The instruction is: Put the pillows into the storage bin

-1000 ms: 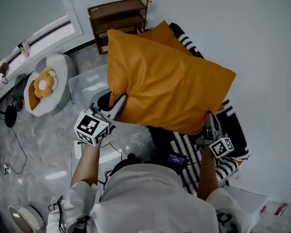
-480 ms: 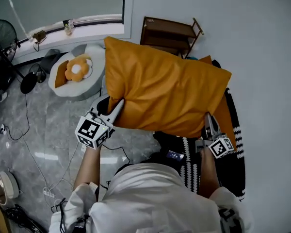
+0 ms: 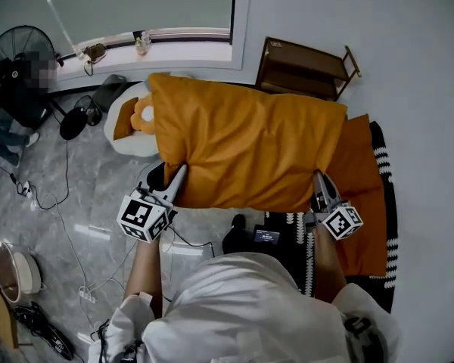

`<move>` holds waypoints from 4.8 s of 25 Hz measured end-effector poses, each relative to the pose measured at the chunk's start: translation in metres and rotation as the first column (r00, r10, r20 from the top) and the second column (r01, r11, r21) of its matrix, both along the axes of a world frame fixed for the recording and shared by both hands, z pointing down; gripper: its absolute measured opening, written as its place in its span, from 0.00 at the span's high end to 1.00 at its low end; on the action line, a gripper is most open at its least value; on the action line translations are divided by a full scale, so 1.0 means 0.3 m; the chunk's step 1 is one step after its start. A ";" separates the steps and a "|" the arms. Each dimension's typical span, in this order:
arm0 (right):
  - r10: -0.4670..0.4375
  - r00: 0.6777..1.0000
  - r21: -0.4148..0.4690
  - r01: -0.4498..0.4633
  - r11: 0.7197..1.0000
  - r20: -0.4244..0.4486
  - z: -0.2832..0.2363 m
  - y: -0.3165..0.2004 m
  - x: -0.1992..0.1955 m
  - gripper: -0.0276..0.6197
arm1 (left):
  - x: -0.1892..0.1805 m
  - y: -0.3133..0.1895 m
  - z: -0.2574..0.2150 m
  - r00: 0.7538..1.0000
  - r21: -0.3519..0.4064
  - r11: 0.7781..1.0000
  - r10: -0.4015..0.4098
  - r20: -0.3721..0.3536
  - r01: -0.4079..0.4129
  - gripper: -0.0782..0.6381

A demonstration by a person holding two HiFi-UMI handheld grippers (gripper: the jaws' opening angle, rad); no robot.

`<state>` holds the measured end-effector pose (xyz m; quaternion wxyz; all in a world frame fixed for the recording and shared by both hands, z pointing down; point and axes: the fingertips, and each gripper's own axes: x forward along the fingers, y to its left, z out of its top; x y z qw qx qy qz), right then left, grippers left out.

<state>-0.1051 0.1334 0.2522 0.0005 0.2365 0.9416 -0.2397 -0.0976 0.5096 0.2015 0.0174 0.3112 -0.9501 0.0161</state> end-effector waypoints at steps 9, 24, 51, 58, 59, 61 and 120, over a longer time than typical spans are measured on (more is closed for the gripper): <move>-0.095 0.992 -0.023 0.093 0.995 -0.078 0.085 -0.015 -0.475 0.91 | -0.420 -0.012 0.087 0.994 0.006 0.998 -0.067 -0.091 0.068 0.71; -0.117 0.923 -0.035 0.112 0.993 -0.366 0.532 0.042 -0.930 0.91 | -0.918 0.067 0.623 0.885 0.064 0.991 -0.077 -0.459 0.119 0.71; 0.021 0.678 -0.021 -0.053 0.998 -0.735 1.814 0.036 -1.155 0.91 | -1.299 0.058 2.046 0.493 0.035 0.993 -0.026 -0.870 0.116 0.72; 0.020 0.642 -0.021 -0.056 0.998 -0.766 1.994 0.037 -1.177 0.91 | -1.312 0.065 2.218 0.441 0.013 0.988 -0.058 -0.896 0.157 0.70; 0.019 0.638 -0.019 -0.052 0.998 -0.770 2.007 0.039 -1.176 0.91 | -1.305 0.066 2.234 0.430 0.005 0.987 -0.064 -0.900 0.158 0.70; 0.027 0.620 0.002 -0.041 0.999 -0.784 2.040 0.035 -1.165 0.91 | -1.289 0.072 2.276 0.406 -0.031 0.987 -0.093 -0.909 0.156 0.68; 0.935 0.218 0.295 -0.946 0.133 0.279 -0.258 -0.373 1.044 0.66 | -0.019 -1.469 -0.127 0.240 0.225 0.208 0.963 0.121 -0.952 0.50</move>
